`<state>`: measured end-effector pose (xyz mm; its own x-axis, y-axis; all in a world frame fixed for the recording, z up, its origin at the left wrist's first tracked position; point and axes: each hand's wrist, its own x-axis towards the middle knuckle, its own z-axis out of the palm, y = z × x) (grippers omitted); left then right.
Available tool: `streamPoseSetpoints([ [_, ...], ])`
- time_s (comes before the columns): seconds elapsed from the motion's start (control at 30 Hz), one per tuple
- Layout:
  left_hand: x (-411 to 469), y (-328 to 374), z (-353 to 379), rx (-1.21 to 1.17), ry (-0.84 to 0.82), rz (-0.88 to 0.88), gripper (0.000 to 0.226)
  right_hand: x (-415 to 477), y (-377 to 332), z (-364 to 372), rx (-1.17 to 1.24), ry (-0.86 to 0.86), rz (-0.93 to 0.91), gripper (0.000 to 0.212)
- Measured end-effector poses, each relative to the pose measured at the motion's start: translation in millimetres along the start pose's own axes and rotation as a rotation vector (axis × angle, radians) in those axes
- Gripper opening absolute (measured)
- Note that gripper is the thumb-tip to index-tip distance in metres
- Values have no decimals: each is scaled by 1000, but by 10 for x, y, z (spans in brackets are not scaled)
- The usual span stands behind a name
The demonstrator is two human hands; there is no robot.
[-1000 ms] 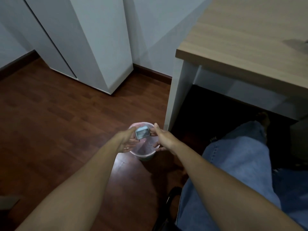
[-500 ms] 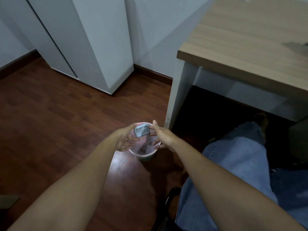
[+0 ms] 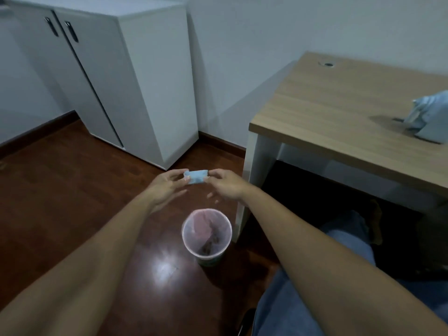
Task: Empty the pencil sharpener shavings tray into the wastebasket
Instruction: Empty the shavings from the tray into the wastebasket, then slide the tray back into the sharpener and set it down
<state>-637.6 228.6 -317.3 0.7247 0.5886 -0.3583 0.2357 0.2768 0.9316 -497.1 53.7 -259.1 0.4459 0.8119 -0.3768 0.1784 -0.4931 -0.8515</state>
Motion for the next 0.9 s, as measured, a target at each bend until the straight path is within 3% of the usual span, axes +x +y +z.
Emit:
streamPoseSetpoints([
  [0.2, -52, 663, -36, 33, 10, 249, 49, -202, -670, -275, -180, 24, -163, 51],
  [0.37, -12, 1158, 45, 55, 39, 386, 51, -492, -1165, -707, -270, 72, -248, 67],
  [0.6, -153, 1720, 732, -10, -36, 497, 28, -1061, -1485, -1714, -433, 341, -371, 47],
  [0.77, -343, 1959, 1463, 19, -161, 554, 67, -1527, -1354, -2468, -515, 554, -379, 38],
  [0.9, -445, 2090, 2043, 74, -291, 553, 64, -1837, -1098, -2954, -505, 707, -326, 34],
])
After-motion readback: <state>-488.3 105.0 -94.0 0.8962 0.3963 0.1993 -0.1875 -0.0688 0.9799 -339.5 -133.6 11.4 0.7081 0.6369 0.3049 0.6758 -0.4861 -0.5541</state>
